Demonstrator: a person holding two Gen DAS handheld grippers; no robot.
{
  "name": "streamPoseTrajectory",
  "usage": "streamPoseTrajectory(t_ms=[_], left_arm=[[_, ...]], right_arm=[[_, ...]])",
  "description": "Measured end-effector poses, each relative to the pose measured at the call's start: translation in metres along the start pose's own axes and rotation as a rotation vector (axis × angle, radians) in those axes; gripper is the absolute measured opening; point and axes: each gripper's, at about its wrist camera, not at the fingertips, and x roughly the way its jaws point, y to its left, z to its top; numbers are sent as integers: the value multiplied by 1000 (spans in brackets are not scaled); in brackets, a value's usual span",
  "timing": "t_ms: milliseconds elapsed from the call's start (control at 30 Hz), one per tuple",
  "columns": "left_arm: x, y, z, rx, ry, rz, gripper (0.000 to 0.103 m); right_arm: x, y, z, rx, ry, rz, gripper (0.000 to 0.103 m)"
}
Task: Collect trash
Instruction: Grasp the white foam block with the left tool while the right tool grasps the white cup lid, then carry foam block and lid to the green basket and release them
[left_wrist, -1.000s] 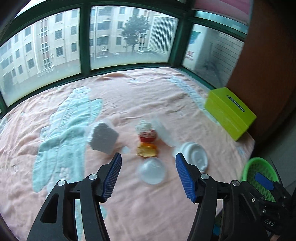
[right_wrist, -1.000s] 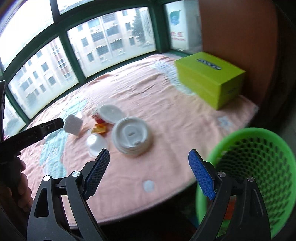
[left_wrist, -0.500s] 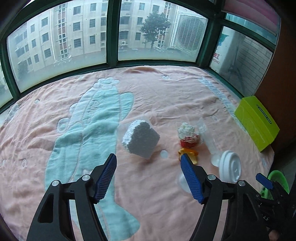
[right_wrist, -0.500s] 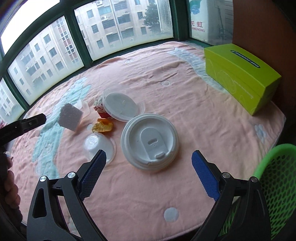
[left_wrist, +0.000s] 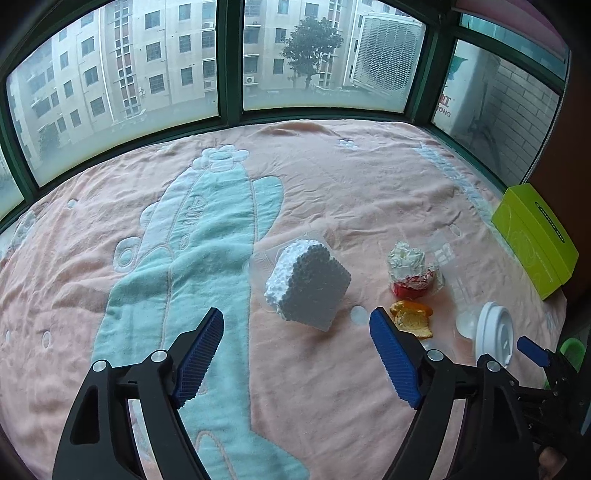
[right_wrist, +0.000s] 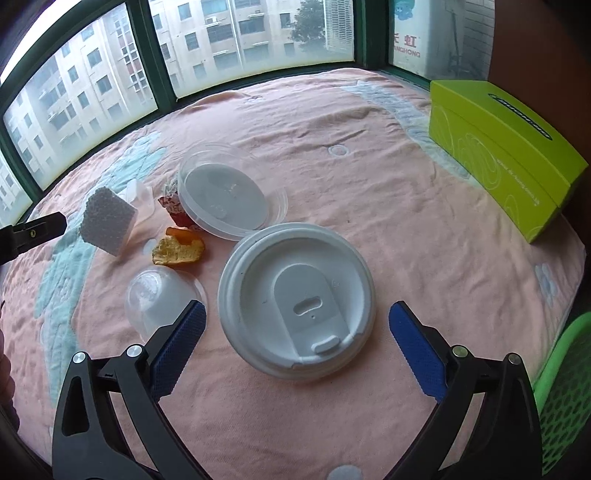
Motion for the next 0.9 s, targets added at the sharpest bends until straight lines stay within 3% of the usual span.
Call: streamPoseTrajectory(t_ms=[500,700,767,900], left_arm=[[50,6,14,59,17,27,77],[62,5,13,63,37,-5,63],[62,4,11,63,38,-31,52],[57,-2,9,77,26,-36,45]], right_arm=[[7,-2,-1,38,9,-4,92],[0,-4,-1,52,-8,-17,92],[-5,-4,-1,52,-15,-16,92],[-16,-3,-2,52,-33,-15,92]])
